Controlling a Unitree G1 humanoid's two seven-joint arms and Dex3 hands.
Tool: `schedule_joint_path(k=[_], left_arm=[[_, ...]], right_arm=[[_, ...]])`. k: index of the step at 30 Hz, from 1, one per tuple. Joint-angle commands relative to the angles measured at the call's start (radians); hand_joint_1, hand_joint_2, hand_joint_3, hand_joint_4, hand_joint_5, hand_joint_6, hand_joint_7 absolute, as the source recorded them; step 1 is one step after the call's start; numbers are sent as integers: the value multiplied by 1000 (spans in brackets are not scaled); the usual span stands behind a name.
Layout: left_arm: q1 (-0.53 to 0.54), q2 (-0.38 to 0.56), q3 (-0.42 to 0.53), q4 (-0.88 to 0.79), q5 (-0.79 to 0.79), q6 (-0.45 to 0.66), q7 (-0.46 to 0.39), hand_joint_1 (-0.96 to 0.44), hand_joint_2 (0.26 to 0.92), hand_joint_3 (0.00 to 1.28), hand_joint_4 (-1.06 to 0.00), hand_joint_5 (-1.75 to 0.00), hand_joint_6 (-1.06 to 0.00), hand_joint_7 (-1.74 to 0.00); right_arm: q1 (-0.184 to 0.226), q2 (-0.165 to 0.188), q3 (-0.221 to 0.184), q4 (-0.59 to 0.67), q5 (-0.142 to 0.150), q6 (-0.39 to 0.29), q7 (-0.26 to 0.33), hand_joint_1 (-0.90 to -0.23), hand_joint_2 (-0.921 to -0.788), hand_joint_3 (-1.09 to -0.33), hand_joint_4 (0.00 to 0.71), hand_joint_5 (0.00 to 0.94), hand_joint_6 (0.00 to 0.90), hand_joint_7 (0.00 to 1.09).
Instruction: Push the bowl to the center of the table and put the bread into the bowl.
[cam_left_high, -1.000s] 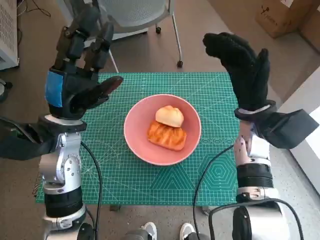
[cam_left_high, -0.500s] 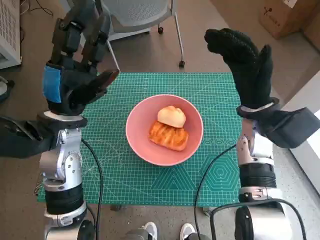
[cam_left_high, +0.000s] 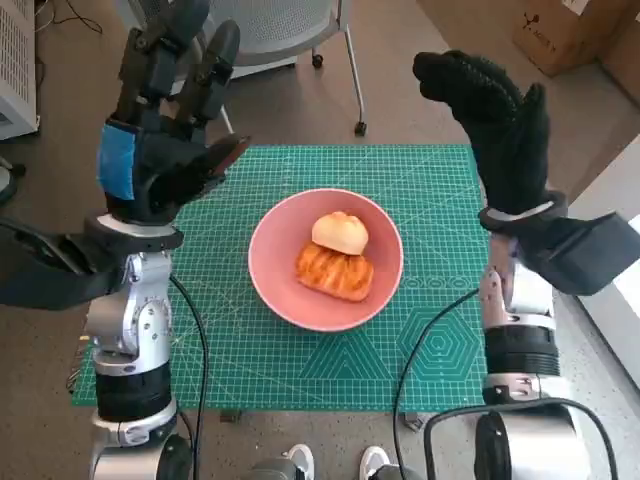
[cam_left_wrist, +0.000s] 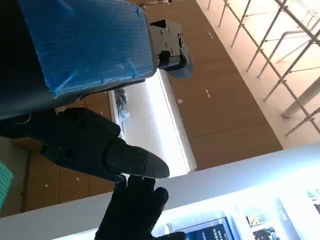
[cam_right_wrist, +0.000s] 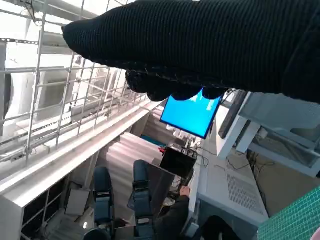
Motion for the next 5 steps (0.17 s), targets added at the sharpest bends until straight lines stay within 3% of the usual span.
schedule_joint_path(k=[1,5], left_arm=[[-27,2,-8,10,18,-27,8,-482,921,68,-198,-17,1,-603],[-33,4,-12,16,23,-34,11,-487,921,83,-199,-16,1,-590]], right_arm=[[27,-10,-1,-6,1,24,0,-586,-921,-478,272,5,425,5],[28,-11,-3,-5,3,28,2,-587,-921,-477,273,5,429,7]])
